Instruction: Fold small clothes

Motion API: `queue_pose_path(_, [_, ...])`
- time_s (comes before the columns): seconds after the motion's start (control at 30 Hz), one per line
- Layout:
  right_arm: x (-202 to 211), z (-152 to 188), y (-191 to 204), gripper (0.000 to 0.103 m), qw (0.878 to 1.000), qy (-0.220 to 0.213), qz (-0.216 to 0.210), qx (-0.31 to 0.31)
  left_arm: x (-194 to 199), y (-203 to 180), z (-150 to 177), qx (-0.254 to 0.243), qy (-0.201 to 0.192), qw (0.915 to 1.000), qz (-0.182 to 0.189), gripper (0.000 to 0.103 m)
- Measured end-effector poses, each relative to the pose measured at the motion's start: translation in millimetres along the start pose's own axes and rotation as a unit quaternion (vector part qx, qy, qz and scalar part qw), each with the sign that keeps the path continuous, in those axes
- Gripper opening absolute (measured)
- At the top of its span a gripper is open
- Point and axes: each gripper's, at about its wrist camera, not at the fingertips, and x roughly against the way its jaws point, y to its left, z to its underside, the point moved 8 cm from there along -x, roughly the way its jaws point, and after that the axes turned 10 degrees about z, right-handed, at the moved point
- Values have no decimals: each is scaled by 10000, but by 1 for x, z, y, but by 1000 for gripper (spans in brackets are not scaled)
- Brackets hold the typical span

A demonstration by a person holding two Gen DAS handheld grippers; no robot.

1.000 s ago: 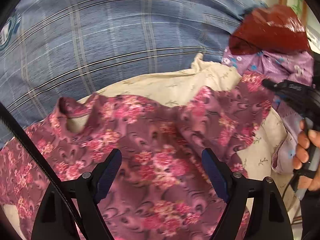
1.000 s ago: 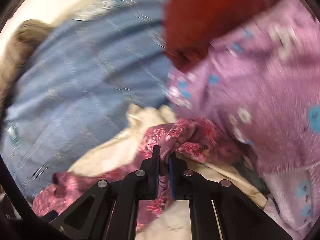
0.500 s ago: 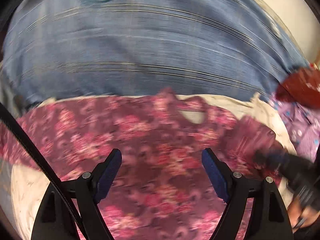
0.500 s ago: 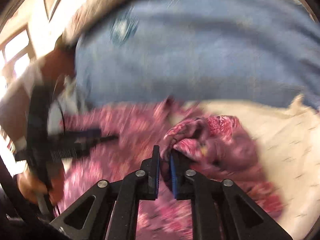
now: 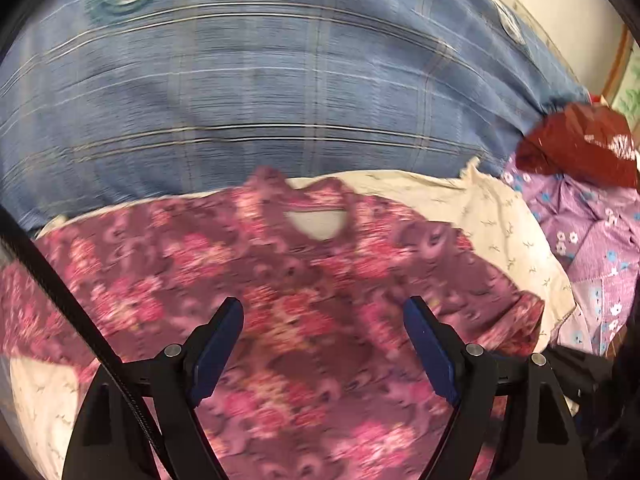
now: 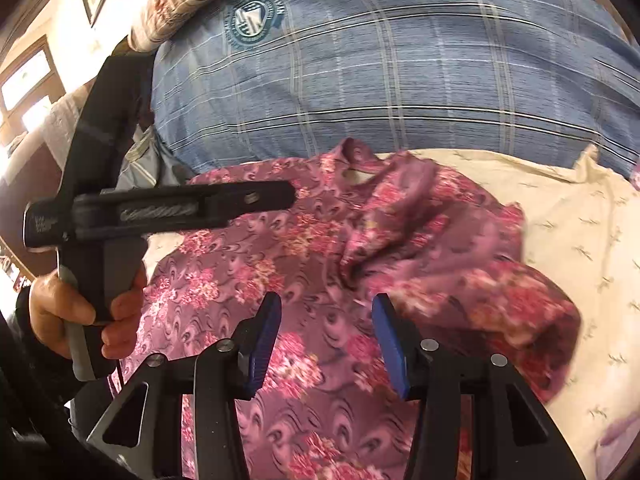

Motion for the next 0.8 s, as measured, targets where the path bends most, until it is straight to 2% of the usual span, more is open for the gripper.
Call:
queue_pose_path(0.1, [3,4,-8,48,9999,29,84,-104,-23,-26,-13,-317,205,9992,-102,82])
queue_pose_path(0.17, [5,8,-14,48,9997,45,108,-196,-43,-31,-23,-469,366,9975,-384,82])
queue_pose_path(0.23, [9,12,-19,48,9997,52,111,-233,-64,-32,-26,-403,581,9957,-599,81])
queue_pose_path(0.3, [14,16,-23,49,9996,49,143,-254,-82,-29,-26,-211,748,9948,-661,63])
queue_pose_path(0.33, [17,18,-26,50,9995,42,160,-272,-85,-28,-26,-136,754,9952,-612,33])
queue_pose_path(0.37, [20,19,-29,51,9994,27,189,-296,-88,-27,-29,-84,767,9955,-550,15])
queue_pose_path(0.4, [24,20,-31,51,9993,5,225,-308,-88,-24,-30,-46,748,9959,-516,15])
queue_pose_path(0.47, [31,21,-36,51,9989,-54,357,-314,-78,-16,-35,13,536,9975,-458,8])
queue_pose_path(0.57, [41,20,-43,51,9975,-145,631,-285,-32,4,-42,286,-99,9990,-327,7])
queue_pose_path(0.7, [46,16,-51,53,9958,-224,856,-228,57,40,-51,801,-1077,9908,-183,7])
queue_pose_path(0.77, [47,11,-55,53,9945,-251,993,-232,83,55,-51,1024,-1279,9864,-141,7])
queue_pose_path(0.8, [47,8,-55,53,9940,-249,1039,-243,85,57,-49,1072,-1173,9872,-120,7])
